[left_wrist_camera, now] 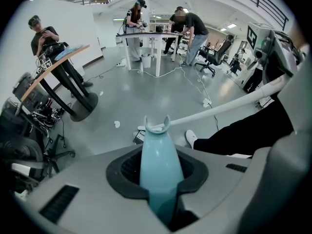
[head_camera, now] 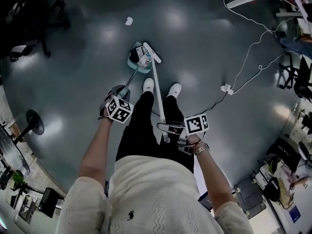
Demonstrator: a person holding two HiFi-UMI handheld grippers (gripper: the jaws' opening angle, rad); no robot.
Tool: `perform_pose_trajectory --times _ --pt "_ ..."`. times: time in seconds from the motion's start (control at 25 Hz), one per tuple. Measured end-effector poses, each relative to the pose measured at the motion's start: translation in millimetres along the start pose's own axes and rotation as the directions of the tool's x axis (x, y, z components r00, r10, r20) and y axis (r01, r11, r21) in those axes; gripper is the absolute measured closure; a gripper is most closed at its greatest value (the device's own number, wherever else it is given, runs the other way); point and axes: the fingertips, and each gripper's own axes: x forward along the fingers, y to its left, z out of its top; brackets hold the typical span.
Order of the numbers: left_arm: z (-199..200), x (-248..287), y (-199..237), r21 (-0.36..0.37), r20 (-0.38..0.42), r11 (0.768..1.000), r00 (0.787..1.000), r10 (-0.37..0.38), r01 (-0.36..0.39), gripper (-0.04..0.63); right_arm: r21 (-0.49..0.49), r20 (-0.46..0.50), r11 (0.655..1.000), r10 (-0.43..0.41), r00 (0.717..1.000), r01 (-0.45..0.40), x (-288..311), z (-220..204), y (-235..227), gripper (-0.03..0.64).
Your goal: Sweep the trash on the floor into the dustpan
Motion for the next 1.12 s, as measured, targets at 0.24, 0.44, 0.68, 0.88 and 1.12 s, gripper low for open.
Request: perform_pose_trajectory --times 0.24,0.44,0.68,0.88,1.12 --pt "-8.2 -14.6 11.5 -0.195 0.042 0.98 0.998 0.054 -0.045 0.503 -0.025 -0.044 0.999 -0.037 0.998 0.036 -5.4 17.8 21.9 0.396" --pt "-26.4 -44.9 32.1 -0.364 0.05 0.928 0.993 0.106 -0.081 0.503 -0.048 -0.013 0.992 0.112 0.994 -0.113 -0.7 54.3 87.8 0.396" --pt "-23.9 -51.1 73.4 -0.426 0.033 0.895 0.987 0.159 -0.13 0.503 -0.11 -0.022 0.986 0.122 0.992 -0.124 11.7 131.5 133.6 0.396" --pt "-6.7 -43.0 120.4 -0.436 0.007 0.882 0.98 0.201 -0.178 0.503 -0.221 -0.074 0.971 0.075 0.994 -0.09 26.7 223.6 157.7 0.396" --pt "37.3 -30.4 188.4 -0.477 0.007 0.862 0.981 0.196 -0.169 0.503 -0.304 -0.162 0.95 -0.122 0.979 0.068 32.5 332.0 151.6 0.396"
